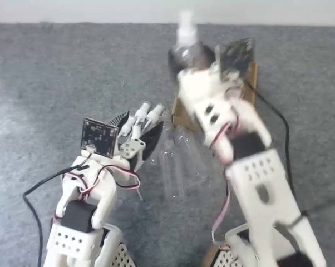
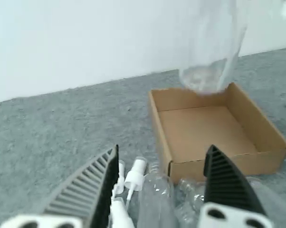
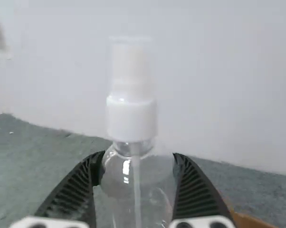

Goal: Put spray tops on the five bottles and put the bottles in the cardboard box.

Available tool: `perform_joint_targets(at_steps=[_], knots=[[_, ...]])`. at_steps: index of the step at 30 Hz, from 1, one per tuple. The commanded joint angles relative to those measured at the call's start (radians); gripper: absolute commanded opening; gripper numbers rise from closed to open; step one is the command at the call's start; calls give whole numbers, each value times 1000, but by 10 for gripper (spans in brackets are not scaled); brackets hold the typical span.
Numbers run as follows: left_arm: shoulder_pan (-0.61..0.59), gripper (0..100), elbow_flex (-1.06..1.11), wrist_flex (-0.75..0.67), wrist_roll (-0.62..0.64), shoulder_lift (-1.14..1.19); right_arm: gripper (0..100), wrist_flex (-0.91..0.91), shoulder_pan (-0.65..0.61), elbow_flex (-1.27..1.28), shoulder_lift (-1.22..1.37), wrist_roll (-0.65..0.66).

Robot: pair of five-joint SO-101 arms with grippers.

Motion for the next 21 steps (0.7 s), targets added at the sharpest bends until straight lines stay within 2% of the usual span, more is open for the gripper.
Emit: perform_joint_targets(at_steps=[1, 9, 21], knots=[[-64, 250, 22, -98, -8, -11, 6, -209, 70, -20, 202, -2], [-77, 88, 35, -120, -8, -11, 6, -479, 94, -44, 478, -2], [-75, 74, 35, -118, -8, -11, 6, -641, 111, -209, 812, -5]])
